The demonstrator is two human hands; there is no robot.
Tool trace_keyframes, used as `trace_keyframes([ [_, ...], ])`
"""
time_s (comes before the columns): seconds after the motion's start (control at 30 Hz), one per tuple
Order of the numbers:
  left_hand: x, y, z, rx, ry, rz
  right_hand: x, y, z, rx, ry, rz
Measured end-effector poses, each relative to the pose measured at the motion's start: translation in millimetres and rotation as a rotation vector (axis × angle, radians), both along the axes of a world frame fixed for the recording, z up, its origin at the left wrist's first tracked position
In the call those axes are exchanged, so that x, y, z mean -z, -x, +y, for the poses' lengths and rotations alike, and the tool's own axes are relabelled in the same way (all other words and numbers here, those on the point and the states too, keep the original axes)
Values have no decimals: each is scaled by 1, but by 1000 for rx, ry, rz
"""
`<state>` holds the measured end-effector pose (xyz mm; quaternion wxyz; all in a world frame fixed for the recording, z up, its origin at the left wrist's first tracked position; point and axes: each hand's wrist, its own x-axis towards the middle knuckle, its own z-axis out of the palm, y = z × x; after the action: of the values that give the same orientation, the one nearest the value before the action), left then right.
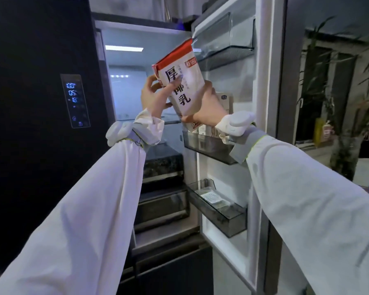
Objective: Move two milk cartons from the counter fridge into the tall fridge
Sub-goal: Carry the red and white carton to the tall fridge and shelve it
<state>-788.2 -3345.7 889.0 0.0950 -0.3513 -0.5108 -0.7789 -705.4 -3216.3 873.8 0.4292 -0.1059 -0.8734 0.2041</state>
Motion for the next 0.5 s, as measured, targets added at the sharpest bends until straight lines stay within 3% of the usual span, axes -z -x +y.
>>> trace_keyframes([
  [0.27, 14, -12, 13, 36, 46, -30, 4, -22, 14, 30, -27, -120],
  [0.5, 19, -30, 47, 91, 28, -36, 10, -44, 37, 104, 2, -86],
])
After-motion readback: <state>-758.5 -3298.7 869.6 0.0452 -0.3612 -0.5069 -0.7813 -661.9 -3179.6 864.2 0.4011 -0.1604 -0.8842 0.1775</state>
